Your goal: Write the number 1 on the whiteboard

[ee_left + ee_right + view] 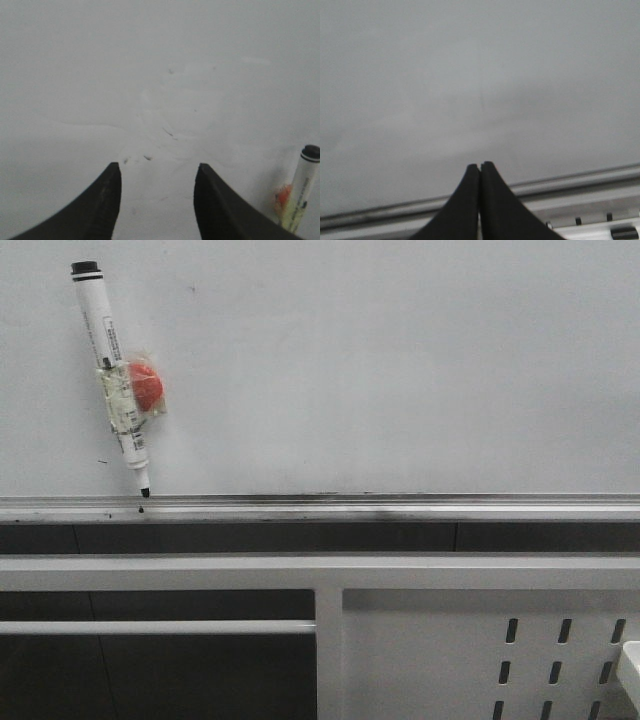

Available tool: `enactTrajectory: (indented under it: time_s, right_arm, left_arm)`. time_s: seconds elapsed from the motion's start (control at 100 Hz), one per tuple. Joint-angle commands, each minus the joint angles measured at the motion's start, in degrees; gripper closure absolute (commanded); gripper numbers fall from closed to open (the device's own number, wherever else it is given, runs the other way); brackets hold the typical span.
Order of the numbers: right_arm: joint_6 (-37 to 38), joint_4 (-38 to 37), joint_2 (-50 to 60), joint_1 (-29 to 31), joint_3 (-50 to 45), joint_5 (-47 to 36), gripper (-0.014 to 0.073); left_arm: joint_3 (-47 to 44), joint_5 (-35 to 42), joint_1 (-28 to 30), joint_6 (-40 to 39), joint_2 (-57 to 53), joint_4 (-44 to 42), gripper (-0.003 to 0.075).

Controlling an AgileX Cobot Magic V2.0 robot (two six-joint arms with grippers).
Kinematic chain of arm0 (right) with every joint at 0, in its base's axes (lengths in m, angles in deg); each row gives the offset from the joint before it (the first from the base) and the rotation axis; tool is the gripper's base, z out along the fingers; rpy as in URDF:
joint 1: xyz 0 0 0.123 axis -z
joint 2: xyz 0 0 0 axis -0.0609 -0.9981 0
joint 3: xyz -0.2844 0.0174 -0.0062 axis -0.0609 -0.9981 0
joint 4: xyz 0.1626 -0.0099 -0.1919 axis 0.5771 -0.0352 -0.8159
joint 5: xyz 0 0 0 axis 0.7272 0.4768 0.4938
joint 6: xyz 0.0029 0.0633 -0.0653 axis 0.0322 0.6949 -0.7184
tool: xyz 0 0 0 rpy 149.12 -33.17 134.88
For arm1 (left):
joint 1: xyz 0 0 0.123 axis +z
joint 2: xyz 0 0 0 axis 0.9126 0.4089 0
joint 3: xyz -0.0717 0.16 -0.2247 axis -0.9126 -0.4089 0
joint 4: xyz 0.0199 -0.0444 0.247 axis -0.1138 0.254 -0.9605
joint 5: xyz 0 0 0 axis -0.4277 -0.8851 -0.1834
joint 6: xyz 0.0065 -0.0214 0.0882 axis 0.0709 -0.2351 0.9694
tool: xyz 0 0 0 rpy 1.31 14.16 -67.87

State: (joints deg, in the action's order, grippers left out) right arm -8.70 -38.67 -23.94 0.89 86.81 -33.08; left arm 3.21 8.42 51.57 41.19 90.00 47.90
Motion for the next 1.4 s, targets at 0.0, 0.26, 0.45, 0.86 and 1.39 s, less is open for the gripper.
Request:
enactTrajectory:
  time_s: [0.0, 0.26, 0.45, 0.86, 1.39]
  right_arm:
    - [-1.0, 1.5, -4.0, -0.4, 1.9, -1.3, 0.0643]
    - [-1.7, 1.7, -8.6, -0.4, 1.9, -0.1, 0.0643]
    - [-2.2, 1.7, -8.6, -0.4, 1.9, -0.5, 0.0643]
    - [-2.2, 1.7, -8.7, -0.4, 1.9, -0.7, 0.0643]
    - [-2.2, 1.7, -8.7, -0.4, 1.9, -0.3, 0.0643]
  left_arm:
    - [1.6, 10.5, -4.1, -0.4, 5.7, -1.0, 0.0403]
    - [1.6, 23.1, -18.1, -0.4, 20.4, -2.4, 0.0404]
    - [0.2, 41.5, -23.9, -0.4, 34.1, 0.2, 0.0404]
    - [-3.4, 66.9, -26.5, -13.7, 56.2, 2.9, 0.0404]
    - [2.9, 66.9, -26.5, -14.9, 60.4, 2.8, 0.0409]
